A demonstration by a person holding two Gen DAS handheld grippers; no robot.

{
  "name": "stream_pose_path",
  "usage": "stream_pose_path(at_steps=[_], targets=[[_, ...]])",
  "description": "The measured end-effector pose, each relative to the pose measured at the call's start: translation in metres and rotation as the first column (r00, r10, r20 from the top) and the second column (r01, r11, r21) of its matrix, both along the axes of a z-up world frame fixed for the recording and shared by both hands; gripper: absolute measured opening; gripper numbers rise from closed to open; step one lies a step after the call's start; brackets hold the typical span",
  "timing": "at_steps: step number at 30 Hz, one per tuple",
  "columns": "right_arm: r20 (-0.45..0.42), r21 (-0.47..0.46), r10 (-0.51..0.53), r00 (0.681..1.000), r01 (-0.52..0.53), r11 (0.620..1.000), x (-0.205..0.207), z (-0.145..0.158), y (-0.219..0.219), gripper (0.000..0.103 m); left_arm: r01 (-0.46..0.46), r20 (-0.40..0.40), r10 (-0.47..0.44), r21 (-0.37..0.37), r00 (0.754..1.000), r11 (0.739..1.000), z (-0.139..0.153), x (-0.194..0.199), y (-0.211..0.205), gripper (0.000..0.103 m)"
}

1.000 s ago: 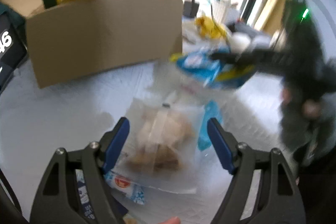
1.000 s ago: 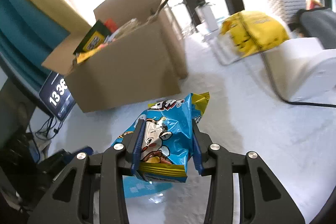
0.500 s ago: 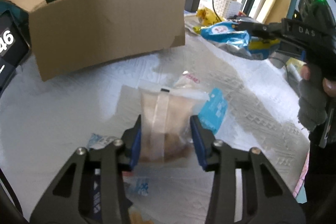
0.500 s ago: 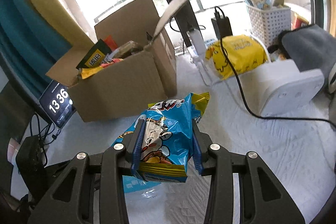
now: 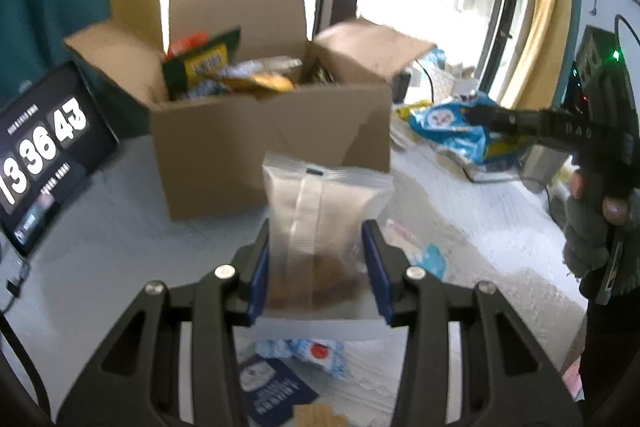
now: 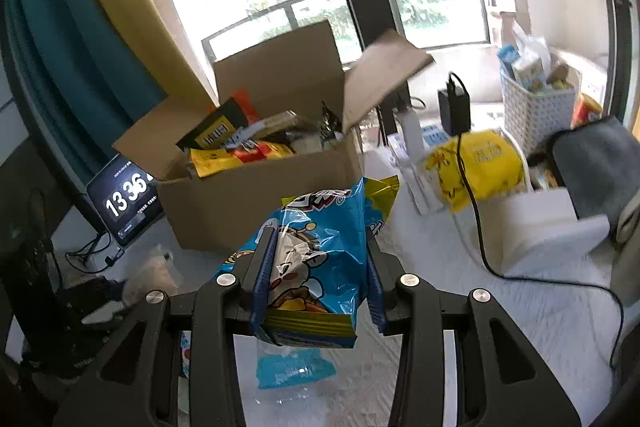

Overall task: Organize snacks
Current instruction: 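Lift both held bags and carry them over the box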

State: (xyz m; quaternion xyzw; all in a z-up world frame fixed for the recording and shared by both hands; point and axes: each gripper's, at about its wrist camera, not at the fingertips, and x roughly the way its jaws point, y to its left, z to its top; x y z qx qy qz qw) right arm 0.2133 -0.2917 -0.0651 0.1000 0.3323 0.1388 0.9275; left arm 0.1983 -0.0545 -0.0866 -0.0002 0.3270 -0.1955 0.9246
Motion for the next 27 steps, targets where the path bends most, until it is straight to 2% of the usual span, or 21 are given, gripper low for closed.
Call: stream_pose_path(at_steps=[9,27], targets=[[0.061,-0.032,0.025,0.998,-0.023,0.999,0.012,0.026,0.011,0.042,-0.063,0.093,0.065,-0.022,0.994,0.998,0.037,0.012,0.024,0.044],[0.199,-0.072,0.047,0.979,-0.033,0.997,0.072,0.074,0.017,0.042,-0.121,0.234,0.129,-0.046,0.964,0.992,0.083,0.056,0.024,0.044]])
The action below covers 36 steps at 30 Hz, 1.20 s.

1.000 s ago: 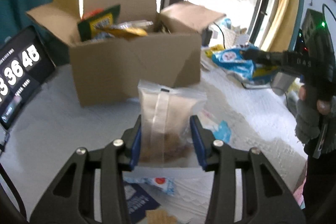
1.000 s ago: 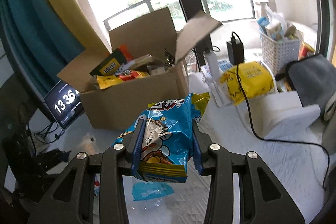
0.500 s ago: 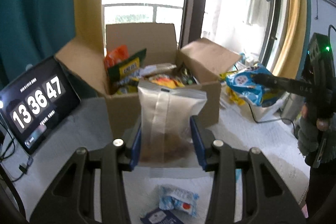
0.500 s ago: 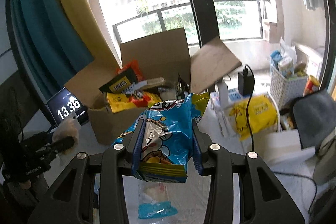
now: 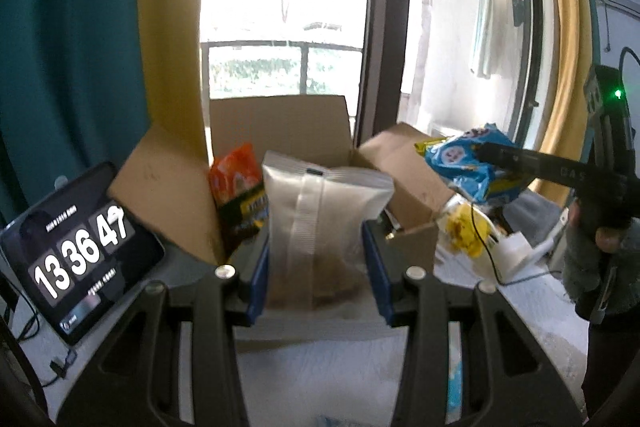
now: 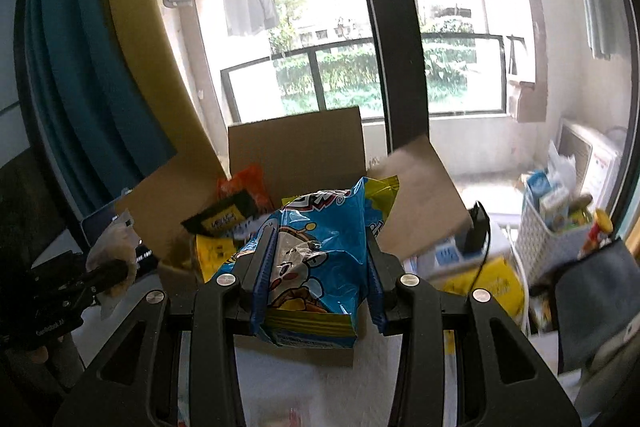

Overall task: Organize snacks
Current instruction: 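Lift both held bags and carry them over the box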

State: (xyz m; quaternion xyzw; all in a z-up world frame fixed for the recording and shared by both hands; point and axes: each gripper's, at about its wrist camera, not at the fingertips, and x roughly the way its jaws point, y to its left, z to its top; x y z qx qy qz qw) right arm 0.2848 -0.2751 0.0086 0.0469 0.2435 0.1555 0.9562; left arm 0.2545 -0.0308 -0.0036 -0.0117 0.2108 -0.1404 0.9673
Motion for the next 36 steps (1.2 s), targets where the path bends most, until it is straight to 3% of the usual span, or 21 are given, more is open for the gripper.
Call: stream_pose_path(at_steps=[12,28,30,32,36], targets=[[0.040,0.006,0.057,0.998,-0.058,0.998,0.048,0.008,0.020,0.042,-0.046,0.047,0.045,0.025,0.998,0.999,0.010,0.045,-0.002,0.044],[-0.014,0.084,0.067,0.998,-0.066,0.994,0.147,0.010,0.030,0.043,-0.138,0.071,0.138,-0.009,0.988,0.990,0.018,0.095,0.024,0.044],[-0.028,0.109,0.047,0.998,-0.044,0.993,0.160,0.007,0.027,0.053,-0.149,0.064,0.150,-0.016,0.987,0.989,0.018,0.101,0.027,0.044],[-0.017,0.121,0.015,1.000,-0.013,0.993,0.165,0.007,0.024,0.079,-0.155,0.063,0.156,-0.023,0.986,0.988,0.018,0.104,0.027,0.044],[0.018,0.139,-0.009,1.000,0.007,0.990,0.158,0.010,0.015,0.080,-0.148,0.057,0.148,-0.013,0.987,0.989,0.015,0.102,0.019,0.044]])
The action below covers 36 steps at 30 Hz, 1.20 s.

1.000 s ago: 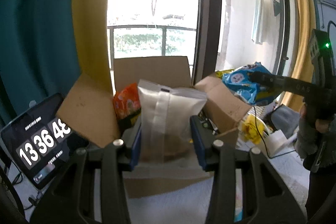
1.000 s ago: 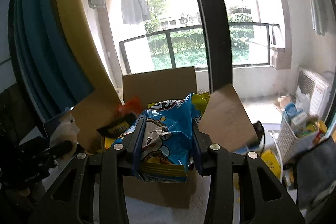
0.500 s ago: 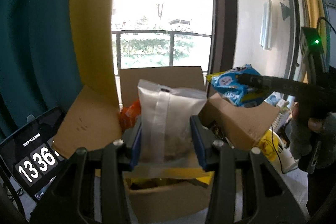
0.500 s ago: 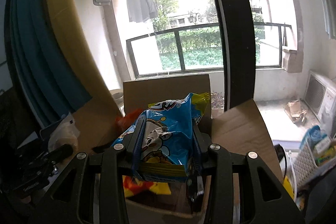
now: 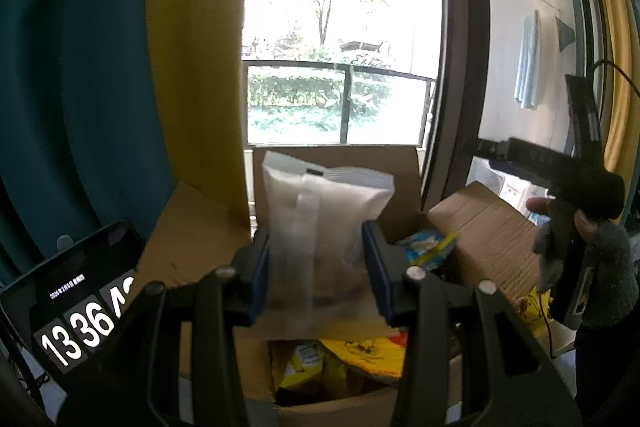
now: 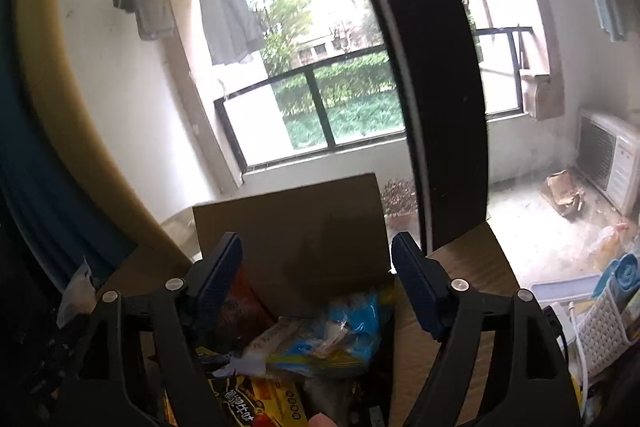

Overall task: Organize snacks
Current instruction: 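Lift both held bags and carry them over the box, then open both tools to release the two bags into the box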

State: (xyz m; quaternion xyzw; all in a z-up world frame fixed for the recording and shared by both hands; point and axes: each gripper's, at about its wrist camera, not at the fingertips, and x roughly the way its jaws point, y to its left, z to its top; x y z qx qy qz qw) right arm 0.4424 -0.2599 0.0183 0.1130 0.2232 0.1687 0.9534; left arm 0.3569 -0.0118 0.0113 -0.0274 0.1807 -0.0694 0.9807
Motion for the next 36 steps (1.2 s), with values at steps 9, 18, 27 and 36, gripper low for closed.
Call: stream_pose_path(at_steps=[9,18,27,36], targets=[[0.016,-0.006,0.015,1.000,-0.015,1.000,-0.033,0.003,-0.022,0.080,0.045,-0.043,-0.044,0.019,0.998,0.999,-0.006,0.003,-0.036,0.044],[0.050,0.014,0.002,0.999,-0.002,1.000,-0.051,0.014,-0.042,0.080,0.089,-0.089,-0.086,0.031,0.992,0.996,-0.006,0.021,-0.090,0.045],[0.052,0.035,0.011,0.999,-0.013,0.999,-0.057,0.016,-0.054,0.080,0.118,-0.107,-0.124,-0.054,0.987,0.992,-0.009,0.040,-0.115,0.078],[0.016,-0.023,0.021,1.000,-0.021,1.000,-0.075,0.011,-0.049,0.080,0.077,-0.086,-0.083,-0.079,0.993,0.994,0.003,0.016,-0.104,0.079]])
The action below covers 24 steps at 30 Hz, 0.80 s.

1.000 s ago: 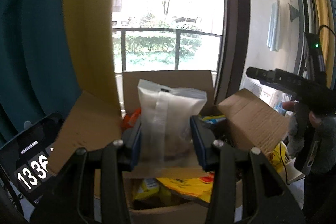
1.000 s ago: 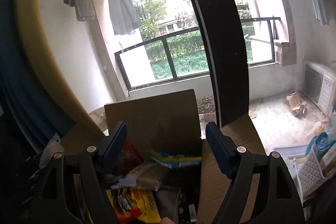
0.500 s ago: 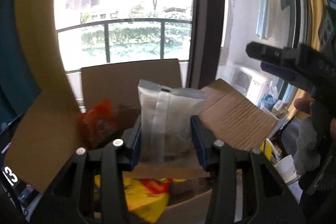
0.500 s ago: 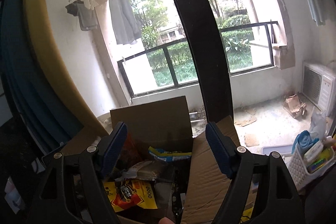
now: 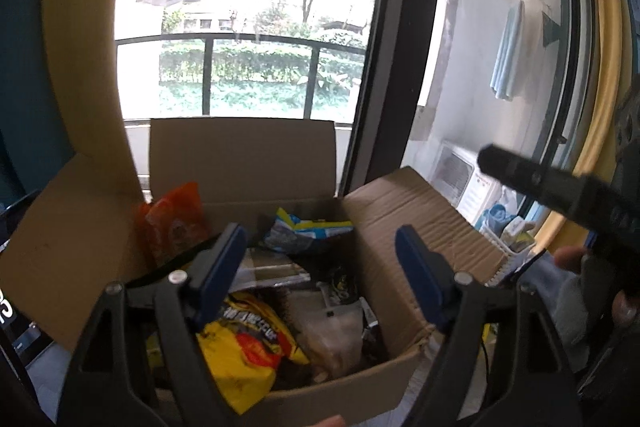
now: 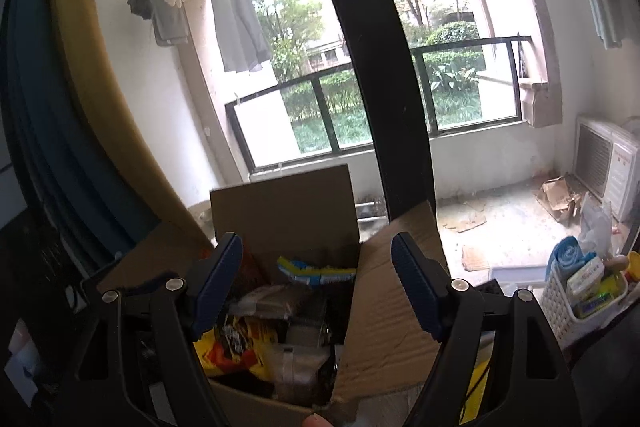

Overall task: Organize snacks
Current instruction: 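Open both tools to release the two bags into the box, then move both tools back down toward the last snacks on the table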

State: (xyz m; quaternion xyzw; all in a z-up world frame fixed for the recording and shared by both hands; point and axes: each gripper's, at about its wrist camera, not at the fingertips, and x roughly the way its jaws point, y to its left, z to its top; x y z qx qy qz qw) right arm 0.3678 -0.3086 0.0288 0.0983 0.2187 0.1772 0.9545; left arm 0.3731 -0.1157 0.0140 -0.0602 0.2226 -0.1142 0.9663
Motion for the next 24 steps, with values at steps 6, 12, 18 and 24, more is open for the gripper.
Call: stream_pose_path(at_steps=[6,12,18,24], targets=[[-0.002,-0.029,0.007,1.000,-0.007,1.000,-0.023,0.003,0.010,0.080,-0.009,0.026,0.009,-0.005,1.000,1.000,0.010,-0.030,0.008,0.079],[0.001,-0.099,0.008,1.000,-0.007,0.995,-0.051,0.001,0.016,0.080,0.009,0.058,-0.009,0.000,0.998,1.000,0.017,-0.060,0.016,0.079],[-0.026,-0.138,-0.008,1.000,0.004,0.990,-0.081,-0.009,0.014,0.080,0.035,0.059,-0.035,-0.001,0.998,0.999,0.014,-0.088,0.027,0.079],[-0.083,-0.171,0.009,0.997,-0.023,0.985,-0.112,-0.035,0.028,0.080,0.051,0.038,-0.050,-0.007,0.998,0.999,0.000,-0.123,0.042,0.079]])
